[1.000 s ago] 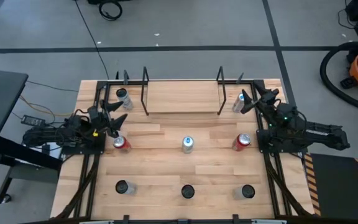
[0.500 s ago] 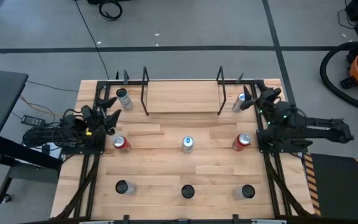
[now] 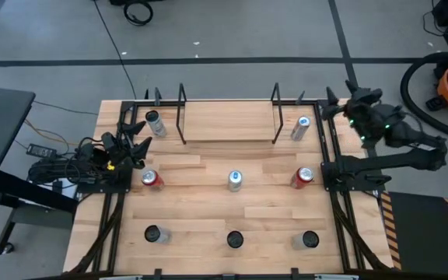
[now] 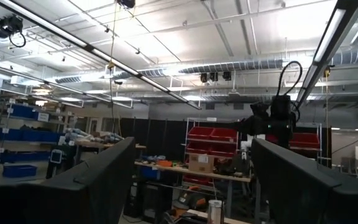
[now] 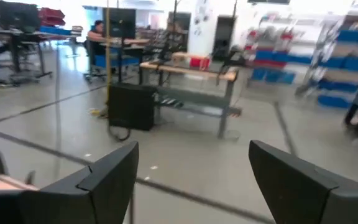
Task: Place canned beverage on shelf
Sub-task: Put the top blue soda can on the shelf
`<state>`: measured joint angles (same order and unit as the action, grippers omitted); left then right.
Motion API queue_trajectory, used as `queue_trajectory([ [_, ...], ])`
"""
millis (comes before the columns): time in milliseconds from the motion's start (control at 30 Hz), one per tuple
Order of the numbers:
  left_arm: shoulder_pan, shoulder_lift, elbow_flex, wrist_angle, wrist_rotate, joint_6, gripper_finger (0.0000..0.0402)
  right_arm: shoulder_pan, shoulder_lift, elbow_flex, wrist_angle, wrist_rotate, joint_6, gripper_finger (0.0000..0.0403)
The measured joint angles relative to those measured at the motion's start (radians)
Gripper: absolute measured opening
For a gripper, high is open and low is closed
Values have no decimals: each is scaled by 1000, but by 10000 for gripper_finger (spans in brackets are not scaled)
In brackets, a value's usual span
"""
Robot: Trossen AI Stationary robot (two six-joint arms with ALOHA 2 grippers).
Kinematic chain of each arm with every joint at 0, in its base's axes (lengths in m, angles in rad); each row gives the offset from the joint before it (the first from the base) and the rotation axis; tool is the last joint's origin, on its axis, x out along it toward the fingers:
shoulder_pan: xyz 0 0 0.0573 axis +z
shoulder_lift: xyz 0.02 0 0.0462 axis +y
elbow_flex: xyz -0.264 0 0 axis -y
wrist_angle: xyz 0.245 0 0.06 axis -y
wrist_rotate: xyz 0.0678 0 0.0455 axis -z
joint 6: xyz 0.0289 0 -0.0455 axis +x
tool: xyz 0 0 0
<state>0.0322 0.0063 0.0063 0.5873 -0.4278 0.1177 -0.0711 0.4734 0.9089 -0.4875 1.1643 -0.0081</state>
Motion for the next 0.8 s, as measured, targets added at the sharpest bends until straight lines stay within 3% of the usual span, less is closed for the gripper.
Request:
queue_trajectory([
  [133,0,0,0,0,0,0,321,-5,8,77,-293,-83,246,313],
  [300,0,0,0,0,0,-1,321,-29,9,59,-567,-249,574,313],
  [500,0,0,0,15,0,-2,321,-65,11,-16,-609,-378,786,313],
  [800,0,0,0,69,-1,-1,321,-148,109,-42,-607,-485,899,313],
])
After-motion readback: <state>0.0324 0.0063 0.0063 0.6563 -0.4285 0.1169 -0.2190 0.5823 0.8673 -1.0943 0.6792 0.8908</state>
